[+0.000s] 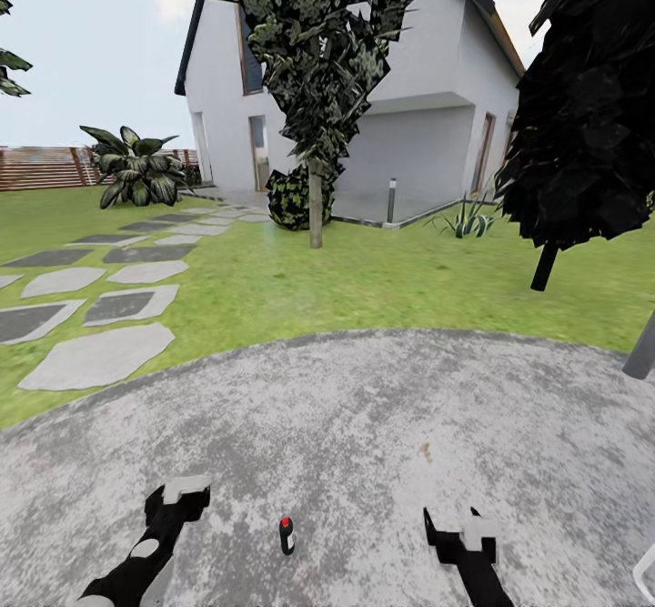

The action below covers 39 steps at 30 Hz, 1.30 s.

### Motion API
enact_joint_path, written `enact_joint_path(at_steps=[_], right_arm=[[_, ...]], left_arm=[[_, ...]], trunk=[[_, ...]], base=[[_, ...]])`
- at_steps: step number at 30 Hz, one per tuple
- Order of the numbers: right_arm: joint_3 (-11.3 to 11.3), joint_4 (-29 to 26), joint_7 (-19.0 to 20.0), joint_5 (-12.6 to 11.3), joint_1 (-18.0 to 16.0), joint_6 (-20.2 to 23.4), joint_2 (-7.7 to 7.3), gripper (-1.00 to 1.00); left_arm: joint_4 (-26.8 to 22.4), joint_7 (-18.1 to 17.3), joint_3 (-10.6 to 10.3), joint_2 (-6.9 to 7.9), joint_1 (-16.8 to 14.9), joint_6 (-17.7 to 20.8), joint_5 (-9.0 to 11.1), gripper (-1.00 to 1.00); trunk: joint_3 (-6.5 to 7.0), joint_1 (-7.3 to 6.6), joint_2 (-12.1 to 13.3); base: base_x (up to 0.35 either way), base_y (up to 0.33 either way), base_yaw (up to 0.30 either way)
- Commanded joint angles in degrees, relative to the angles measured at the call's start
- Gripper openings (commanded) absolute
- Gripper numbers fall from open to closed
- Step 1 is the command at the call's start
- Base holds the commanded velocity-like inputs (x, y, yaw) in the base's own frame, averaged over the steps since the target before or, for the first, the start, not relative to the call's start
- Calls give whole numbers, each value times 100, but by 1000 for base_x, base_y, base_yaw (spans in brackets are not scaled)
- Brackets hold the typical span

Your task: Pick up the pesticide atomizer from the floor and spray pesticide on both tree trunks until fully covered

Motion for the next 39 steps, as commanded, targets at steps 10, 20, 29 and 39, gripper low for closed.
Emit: enact_joint_path(at_steps=[10, 20, 29, 39], right_arm=[[-19, -662, -2, -4, -552, 808, -6, 100], [7, -389, 15, 7, -554, 817, -18, 100], [8, -323, 12, 4, -553, 809, -18, 100], [-6, -314, 0, 1, -554, 807, -17, 100]], left_arm=[[-39, 14, -11, -4, -129, 285, -3, 100], [21, 11, -19, 0, -91, 253, 2, 100], [25, 4, -10, 16, -73, 244, 11, 100], [23, 10, -5, 13, -72, 227, 7, 100]], trunk=[[-181, 221, -403], [-361, 440, -804], [-530, 638, -1165], [-831, 683, -1217]], base=[[0, 0, 0], [0, 0, 0], [0, 0, -19], [0, 0, -22]])
